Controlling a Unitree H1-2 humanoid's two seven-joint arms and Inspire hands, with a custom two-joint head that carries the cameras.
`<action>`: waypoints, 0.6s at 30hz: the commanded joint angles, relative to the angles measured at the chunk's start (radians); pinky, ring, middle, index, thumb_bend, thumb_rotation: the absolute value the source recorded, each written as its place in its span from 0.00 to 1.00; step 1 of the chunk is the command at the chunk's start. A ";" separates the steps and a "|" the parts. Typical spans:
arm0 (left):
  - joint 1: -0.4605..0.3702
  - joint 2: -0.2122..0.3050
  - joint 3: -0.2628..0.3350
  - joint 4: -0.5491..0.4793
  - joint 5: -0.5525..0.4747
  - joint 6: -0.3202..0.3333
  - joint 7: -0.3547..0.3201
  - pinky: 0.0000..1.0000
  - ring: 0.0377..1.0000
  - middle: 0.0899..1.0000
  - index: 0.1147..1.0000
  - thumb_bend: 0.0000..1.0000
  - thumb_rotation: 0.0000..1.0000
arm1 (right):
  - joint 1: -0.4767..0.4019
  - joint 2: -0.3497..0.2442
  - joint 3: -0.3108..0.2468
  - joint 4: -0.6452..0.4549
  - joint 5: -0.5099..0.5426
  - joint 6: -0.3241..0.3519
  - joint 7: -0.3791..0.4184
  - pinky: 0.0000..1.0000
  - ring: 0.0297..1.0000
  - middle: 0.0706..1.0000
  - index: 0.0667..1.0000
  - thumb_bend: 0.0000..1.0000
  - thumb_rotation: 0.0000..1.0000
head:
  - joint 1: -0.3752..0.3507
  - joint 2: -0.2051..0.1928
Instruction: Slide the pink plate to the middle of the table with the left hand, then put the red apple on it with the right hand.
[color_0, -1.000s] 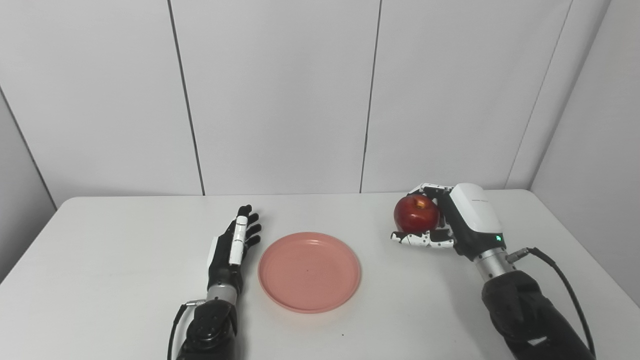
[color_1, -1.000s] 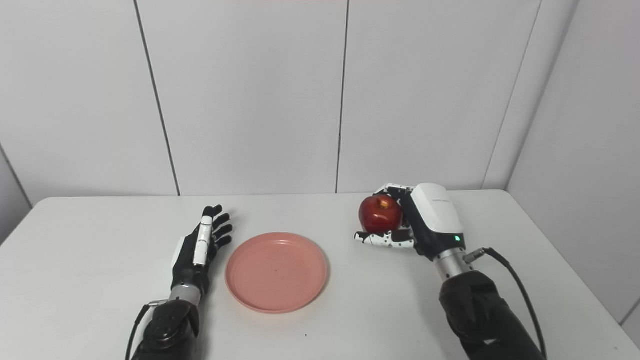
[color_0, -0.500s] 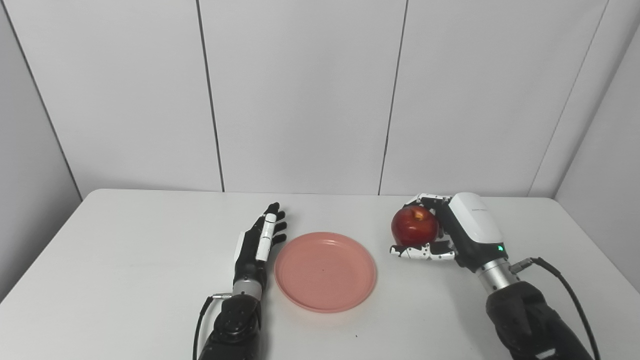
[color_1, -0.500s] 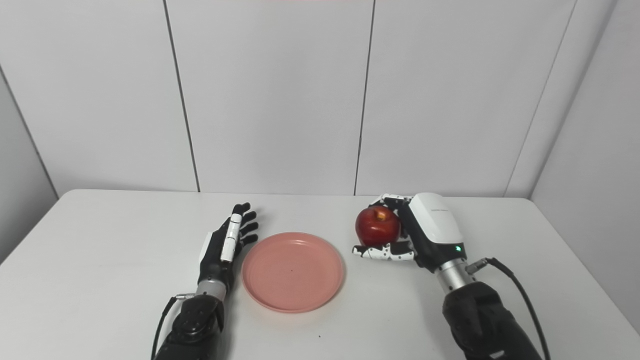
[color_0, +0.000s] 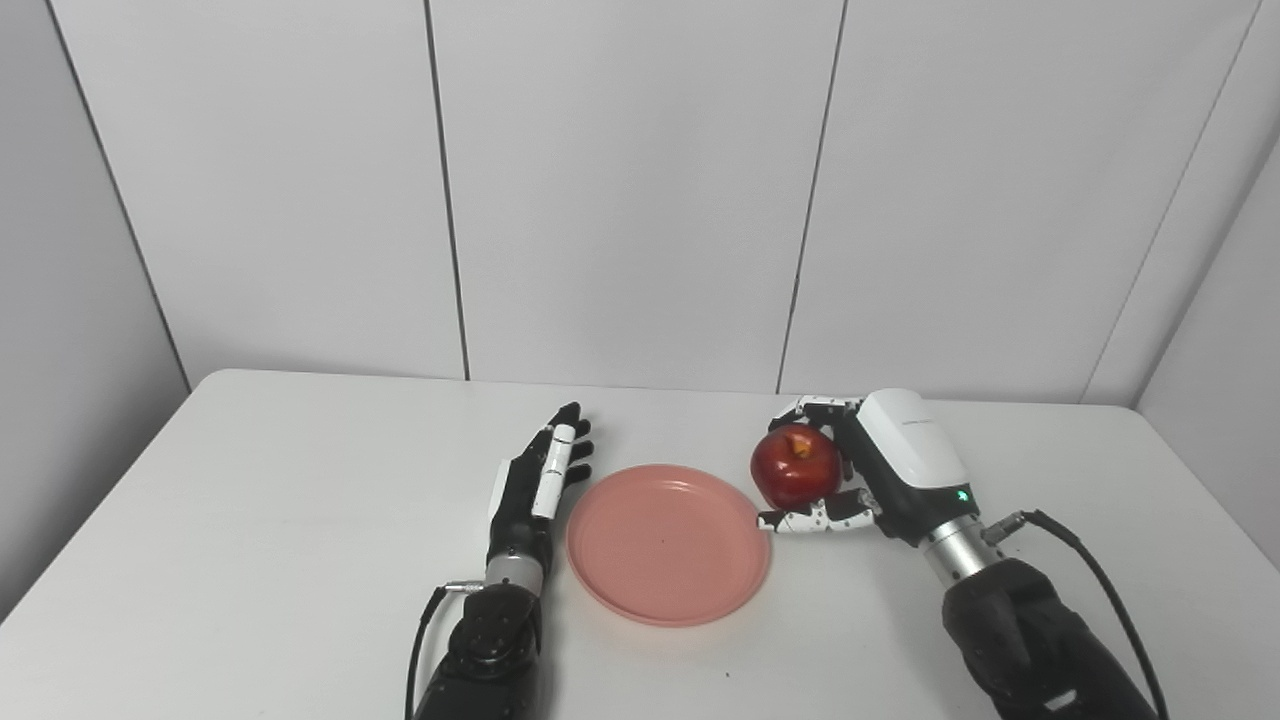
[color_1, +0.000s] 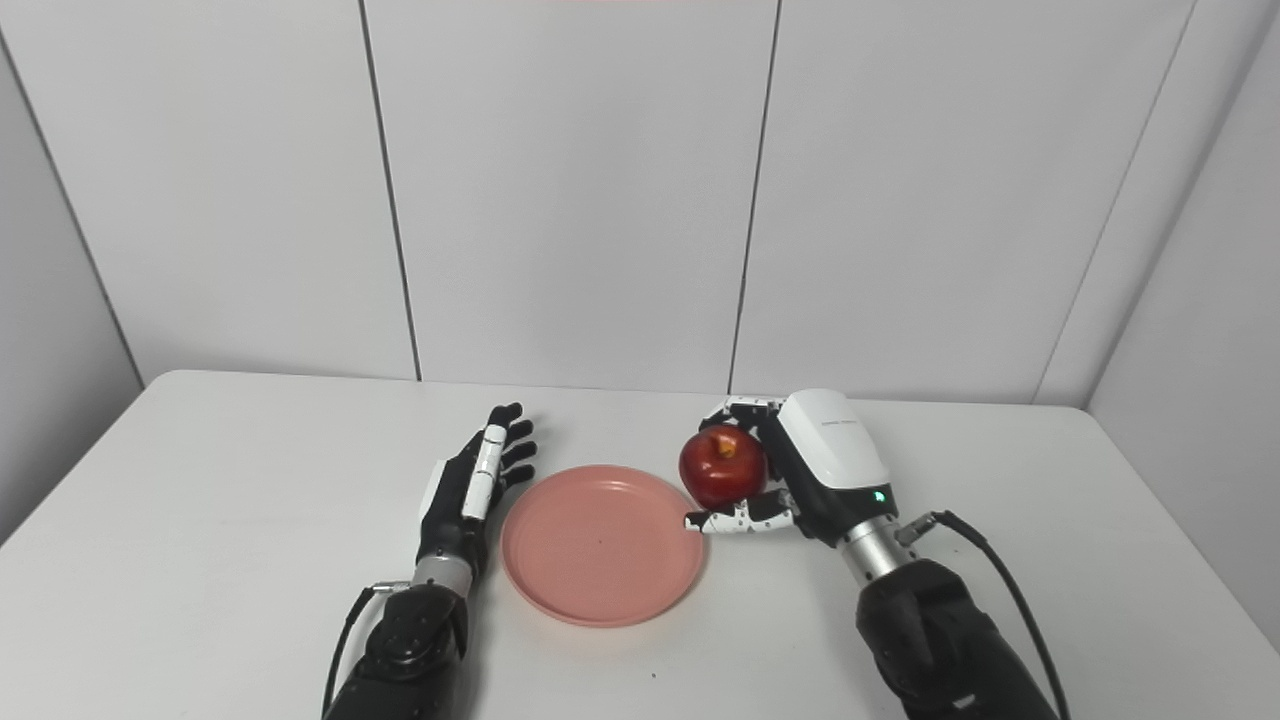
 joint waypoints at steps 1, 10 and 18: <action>0.014 -0.034 -0.017 0.072 0.007 0.052 0.000 0.78 0.82 0.83 0.81 0.73 0.95 | -0.069 0.007 -0.004 -0.005 0.000 -0.051 -0.027 0.13 0.16 0.22 0.44 0.49 0.15 | 0.008 -0.002; 0.003 -0.040 -0.011 0.092 -0.003 0.039 0.008 0.79 0.82 0.83 0.80 0.71 0.94 | -0.098 0.018 0.011 0.028 -0.022 -0.050 -0.025 0.13 0.16 0.23 0.44 0.49 0.15 | 0.025 -0.010; -0.007 -0.042 -0.008 0.120 -0.004 0.027 0.008 0.80 0.84 0.84 0.81 0.71 0.94 | -0.111 0.037 0.013 0.042 -0.015 -0.039 -0.001 0.13 0.16 0.23 0.44 0.49 0.16 | 0.035 -0.017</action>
